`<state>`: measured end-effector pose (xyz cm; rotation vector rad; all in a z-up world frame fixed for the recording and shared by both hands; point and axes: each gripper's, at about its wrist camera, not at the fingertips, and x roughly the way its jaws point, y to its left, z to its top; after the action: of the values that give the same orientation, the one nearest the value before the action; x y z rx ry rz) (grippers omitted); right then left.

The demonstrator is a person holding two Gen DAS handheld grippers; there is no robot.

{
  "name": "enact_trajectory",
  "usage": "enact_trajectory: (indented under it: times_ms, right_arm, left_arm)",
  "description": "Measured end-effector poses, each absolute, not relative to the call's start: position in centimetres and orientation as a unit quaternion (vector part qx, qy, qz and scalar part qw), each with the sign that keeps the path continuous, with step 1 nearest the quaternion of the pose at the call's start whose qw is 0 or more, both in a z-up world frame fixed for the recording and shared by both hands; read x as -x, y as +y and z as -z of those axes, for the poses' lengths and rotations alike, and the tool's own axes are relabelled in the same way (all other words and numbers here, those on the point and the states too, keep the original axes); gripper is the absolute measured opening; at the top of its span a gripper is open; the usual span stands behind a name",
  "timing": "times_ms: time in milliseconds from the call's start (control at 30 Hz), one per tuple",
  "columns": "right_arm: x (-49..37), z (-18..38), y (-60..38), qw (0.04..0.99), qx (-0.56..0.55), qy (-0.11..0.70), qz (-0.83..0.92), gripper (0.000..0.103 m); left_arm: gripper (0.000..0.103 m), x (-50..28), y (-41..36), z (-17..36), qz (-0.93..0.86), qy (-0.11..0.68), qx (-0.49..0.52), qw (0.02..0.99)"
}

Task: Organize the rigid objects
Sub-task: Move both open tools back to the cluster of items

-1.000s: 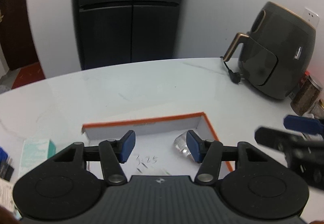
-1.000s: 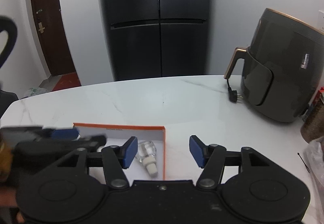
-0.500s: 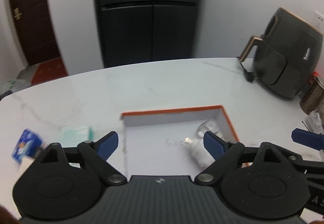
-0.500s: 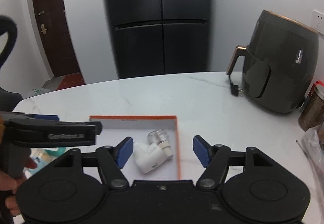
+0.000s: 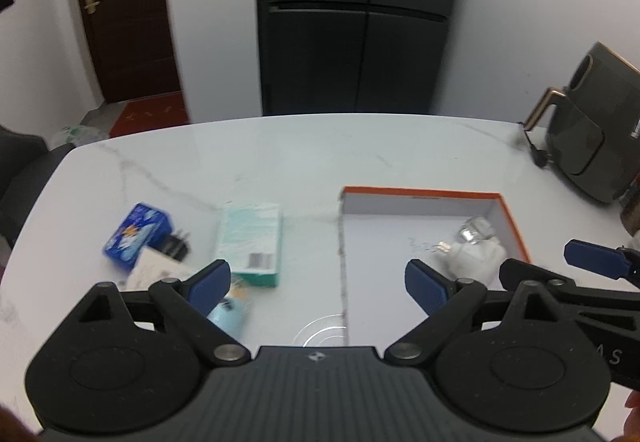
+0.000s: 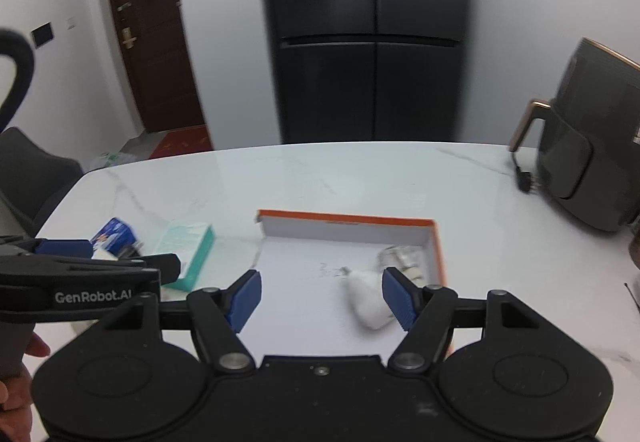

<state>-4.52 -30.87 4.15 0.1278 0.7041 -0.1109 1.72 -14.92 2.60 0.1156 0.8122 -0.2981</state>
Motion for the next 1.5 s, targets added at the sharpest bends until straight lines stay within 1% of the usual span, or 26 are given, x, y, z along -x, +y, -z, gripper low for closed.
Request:
enact_trajectory:
  times_ms: [567, 1233, 1500]
  right_arm:
    - [3.3, -3.9, -24.0, 0.935, -0.035, 0.353, -0.005, 0.08]
    - [1.7, -1.8, -17.8, 0.924, -0.019, 0.378, -0.053, 0.08]
    - [1.4, -0.6, -16.5, 0.918, -0.021, 0.392, -0.057, 0.08]
  left_arm:
    - [0.096, -0.9, -7.9, -2.6, 0.086, 0.394, -0.026, 0.915]
    - [0.096, -0.7, -0.6, -1.0, 0.035, 0.418, 0.003, 0.908]
    - [0.097, -0.7, 2.6, 0.6, 0.006, 0.435, 0.009, 0.9]
